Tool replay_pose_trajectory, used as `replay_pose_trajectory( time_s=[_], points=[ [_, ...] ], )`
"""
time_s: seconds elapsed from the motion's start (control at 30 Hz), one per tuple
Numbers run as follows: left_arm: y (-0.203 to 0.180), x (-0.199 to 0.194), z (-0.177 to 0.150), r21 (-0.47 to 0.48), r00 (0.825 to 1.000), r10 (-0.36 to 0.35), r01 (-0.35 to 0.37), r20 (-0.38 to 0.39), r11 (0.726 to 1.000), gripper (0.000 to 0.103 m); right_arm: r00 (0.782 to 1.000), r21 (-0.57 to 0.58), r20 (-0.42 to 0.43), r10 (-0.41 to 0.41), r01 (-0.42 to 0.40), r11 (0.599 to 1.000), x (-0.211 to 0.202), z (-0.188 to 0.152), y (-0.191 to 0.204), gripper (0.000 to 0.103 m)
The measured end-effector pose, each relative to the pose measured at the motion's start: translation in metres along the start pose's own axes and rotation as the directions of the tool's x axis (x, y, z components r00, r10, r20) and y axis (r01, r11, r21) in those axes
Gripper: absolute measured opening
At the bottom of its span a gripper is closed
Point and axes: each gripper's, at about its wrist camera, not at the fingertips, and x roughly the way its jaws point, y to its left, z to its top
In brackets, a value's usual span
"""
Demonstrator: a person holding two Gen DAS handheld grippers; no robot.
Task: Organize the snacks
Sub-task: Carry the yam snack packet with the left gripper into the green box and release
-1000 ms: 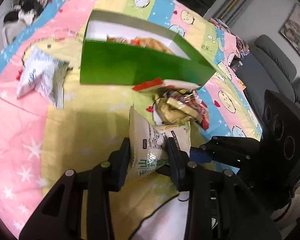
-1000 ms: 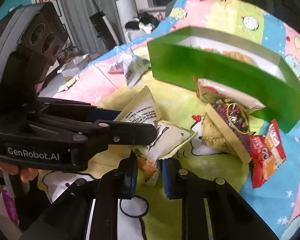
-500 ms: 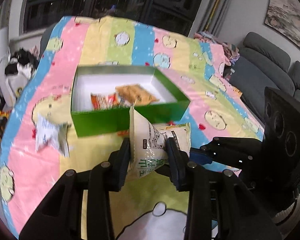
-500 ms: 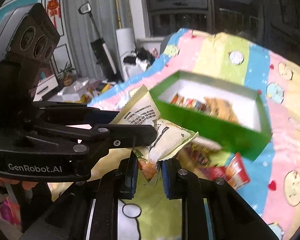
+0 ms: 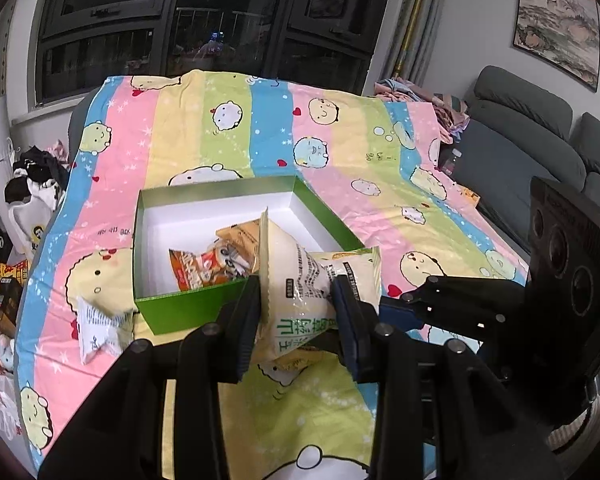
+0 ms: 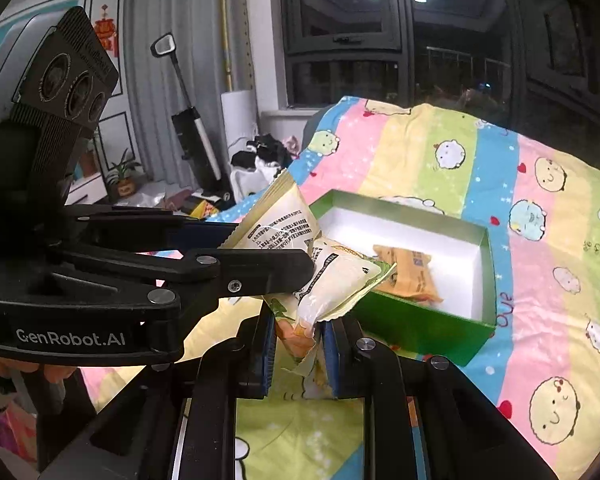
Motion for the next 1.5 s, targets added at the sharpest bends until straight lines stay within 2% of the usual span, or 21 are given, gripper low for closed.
replay_pose_trajectory(
  time_s=[0.67,0.93,1.2,1.37,1.5],
  points=[
    [0.0,0.023,0.026,0.04,1.0,0.014,-0.014,0.003,0.999,0.036,0.999,0.019,0.03,-0.026,0.025,0.999,0.017,0.015,-0.026,0.022],
    [0.013,0.046,0.042,0.042,1.0,0.016,-0.015,-0.001,0.999,0.036,0.999,0.028,0.026,-0.03,0.029,0.999,0.036,0.026,-0.042,0.022],
    [0.04,0.074,0.058,-0.003,1.0,-0.003,0.003,-0.031,1.0,0.036,1.0,0.016,-0.007,-0.027,0.027,0.999,0.068,0.039,-0.057,0.022],
    [0.066,0.094,0.068,-0.082,0.997,-0.035,0.03,-0.065,0.996,0.036,0.998,0.011,-0.058,-0.021,0.021,1.0,0.095,0.052,-0.067,0.022],
    [0.081,0.112,0.066,-0.132,0.995,-0.033,0.02,-0.099,0.991,0.036,0.993,0.037,-0.119,0.006,-0.002,0.999,0.119,0.056,-0.075,0.022]
  ],
)
